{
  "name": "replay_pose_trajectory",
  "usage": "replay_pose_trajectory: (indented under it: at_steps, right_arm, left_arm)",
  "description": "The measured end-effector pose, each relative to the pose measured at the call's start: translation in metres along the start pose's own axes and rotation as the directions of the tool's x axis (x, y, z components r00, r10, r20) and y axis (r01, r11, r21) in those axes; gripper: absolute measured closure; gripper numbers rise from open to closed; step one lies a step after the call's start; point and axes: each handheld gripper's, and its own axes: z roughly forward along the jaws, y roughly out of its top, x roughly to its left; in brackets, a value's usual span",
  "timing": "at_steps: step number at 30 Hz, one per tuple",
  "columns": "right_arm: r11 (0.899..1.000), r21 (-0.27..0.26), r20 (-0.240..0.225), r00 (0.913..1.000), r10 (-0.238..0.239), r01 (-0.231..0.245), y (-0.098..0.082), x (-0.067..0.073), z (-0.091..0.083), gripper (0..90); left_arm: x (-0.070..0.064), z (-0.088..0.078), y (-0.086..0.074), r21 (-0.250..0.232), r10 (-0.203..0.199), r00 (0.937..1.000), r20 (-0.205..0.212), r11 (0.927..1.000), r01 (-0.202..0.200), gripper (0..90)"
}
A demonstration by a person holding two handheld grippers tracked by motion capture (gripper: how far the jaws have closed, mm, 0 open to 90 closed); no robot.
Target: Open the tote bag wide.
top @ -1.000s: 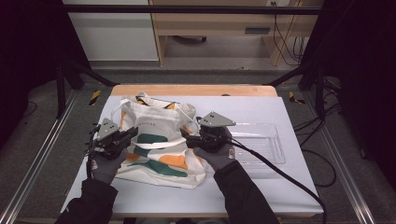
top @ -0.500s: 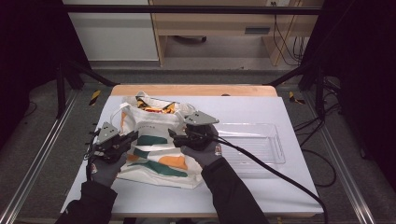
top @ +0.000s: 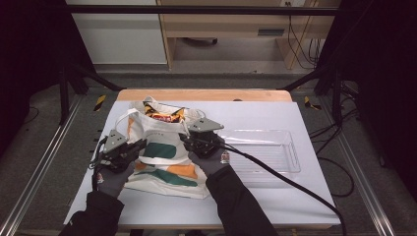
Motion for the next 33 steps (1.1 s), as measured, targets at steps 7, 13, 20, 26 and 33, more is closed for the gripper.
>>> replay_pose_trajectory:
  at_steps: [7,13,20,26,33]
  right_arm:
    - [0.999,0.000,-0.014,0.9990,-0.043,0.043,-0.003,0.008,-0.005,82.0]
    - [0.997,-0.001,-0.025,0.9964,-0.081,0.081,-0.009,0.020,-0.010,82.1]
    - [0.997,0.008,-0.034,0.9961,-0.081,0.082,-0.022,0.028,-0.012,77.4]
    - [0.997,0.018,-0.071,0.9951,-0.068,0.070,-0.024,0.032,-0.017,55.2]
    - [0.994,-0.089,-0.095,0.9935,-0.064,0.055,-0.012,0.033,-0.041,44.2]
  left_arm:
    - [0.001,-0.001,0.004,-0.027,-0.012,0.9999,-0.004,0.9996,0.012,70.7]
    - [-0.002,-0.003,0.003,-0.019,-0.005,0.9999,0.012,0.9998,0.005,77.8]
    - [-0.007,-0.012,-0.009,0.015,0.013,0.9998,0.016,0.9998,-0.014,87.6]
    - [-0.008,-0.021,-0.024,0.024,0.023,0.9996,0.015,0.9995,-0.023,87.8]
    - [-0.011,-0.023,-0.034,0.044,0.036,0.9992,0.019,0.9983,-0.037,87.8]
